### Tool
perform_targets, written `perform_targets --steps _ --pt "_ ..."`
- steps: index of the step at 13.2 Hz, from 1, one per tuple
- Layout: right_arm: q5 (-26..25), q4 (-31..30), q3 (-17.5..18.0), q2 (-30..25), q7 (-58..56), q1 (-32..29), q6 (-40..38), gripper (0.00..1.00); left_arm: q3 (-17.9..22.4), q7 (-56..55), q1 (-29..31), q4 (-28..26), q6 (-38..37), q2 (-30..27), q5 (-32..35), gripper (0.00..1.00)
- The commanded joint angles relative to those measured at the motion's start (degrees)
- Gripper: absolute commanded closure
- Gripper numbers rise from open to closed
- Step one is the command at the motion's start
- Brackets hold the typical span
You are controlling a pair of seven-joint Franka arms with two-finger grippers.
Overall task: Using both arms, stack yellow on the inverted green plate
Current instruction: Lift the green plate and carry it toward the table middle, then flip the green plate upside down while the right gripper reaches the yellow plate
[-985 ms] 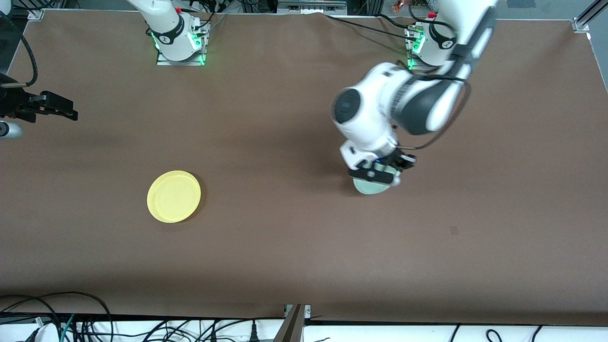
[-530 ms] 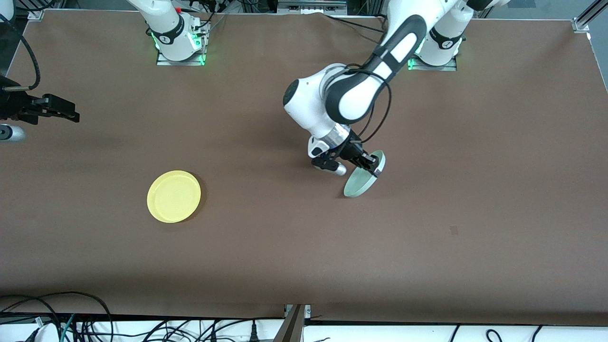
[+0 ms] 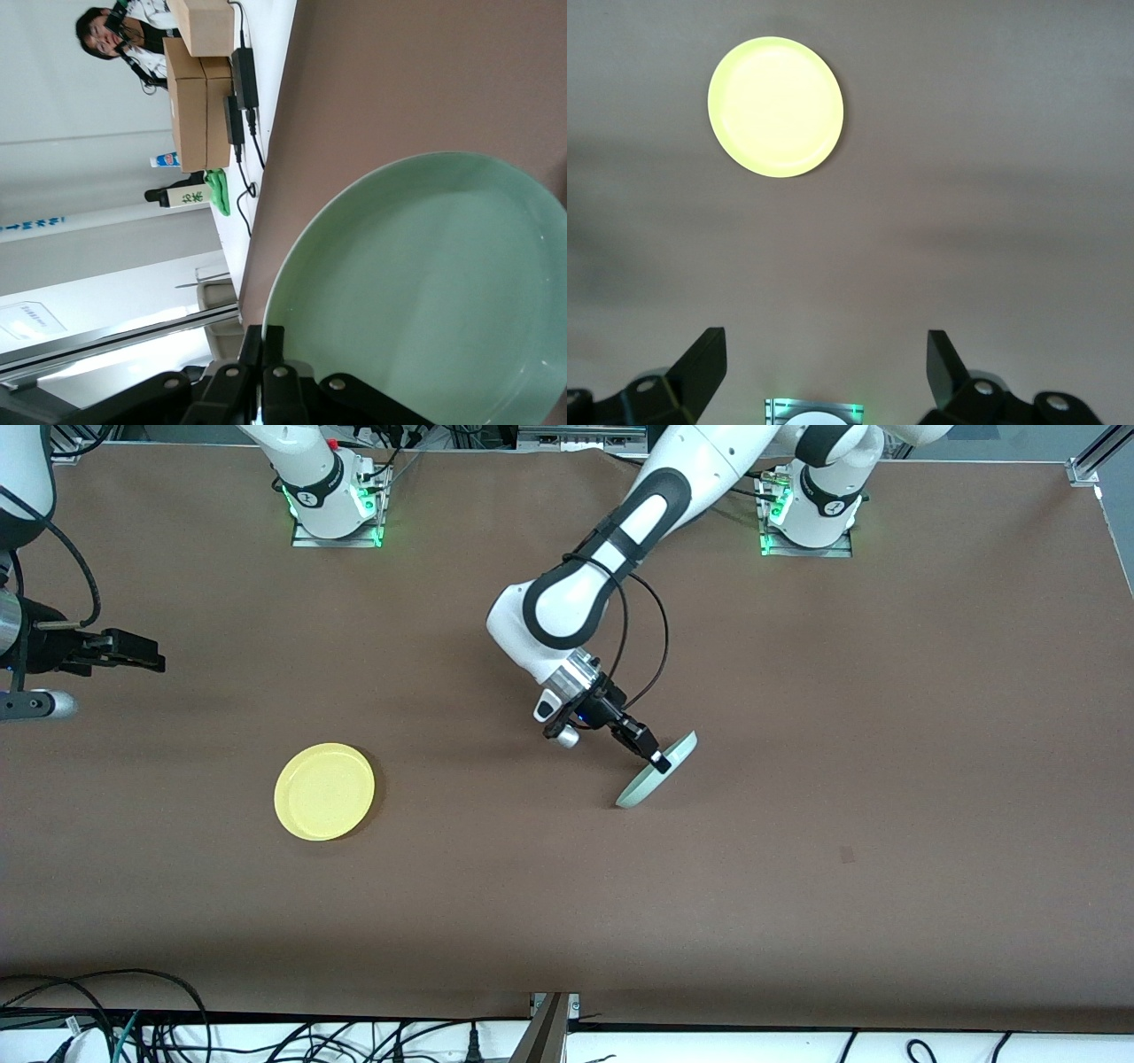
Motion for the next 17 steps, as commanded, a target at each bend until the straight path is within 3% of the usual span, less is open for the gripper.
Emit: perform_targets --steps 1,4,6,10,14,15,17 --pt "0.44 0.41 -0.18 1.65 -0.23 -1.02 -0.83 0.00 0.59 0.61 -2.31 2.38 -1.12 3.12 0.76 1.00" --pt "0.53 0.24 -0.26 4.03 -0.05 -1.72 -0.13 0.00 0.59 -0.36 -4.34 2.64 -2.45 4.97 0.85 0.91" --pt "1.06 0.24 -0.26 6.40 0.03 -4.17 1.01 0.00 0.59 -0.62 -6.01 2.73 -2.45 5.06 0.67 0.72" --pt "1.15 -0.72 -0.26 10.80 0.12 -4.45 6.28 0.00 0.42 -2.02 -9.26 3.34 -2.45 4.97 0.06 0.50" --pt "3.16 -7.03 -0.18 13.52 0.03 -4.36 16.98 0.00 -0.20 -16.32 -13.47 3.43 -1.31 7.51 -0.47 0.34" --pt "3.25 -9.49 -0.09 14.22 0.03 -4.36 21.19 0.00 -0.20 -19.92 -14.97 3.43 -0.35 8.04 -0.47 0.04" --pt "3.87 -14.50 0.26 14.76 0.30 -4.01 29.28 0.00 -0.29 -26.87 -15.51 3.52 2.90 8.13 -2.65 0.00"
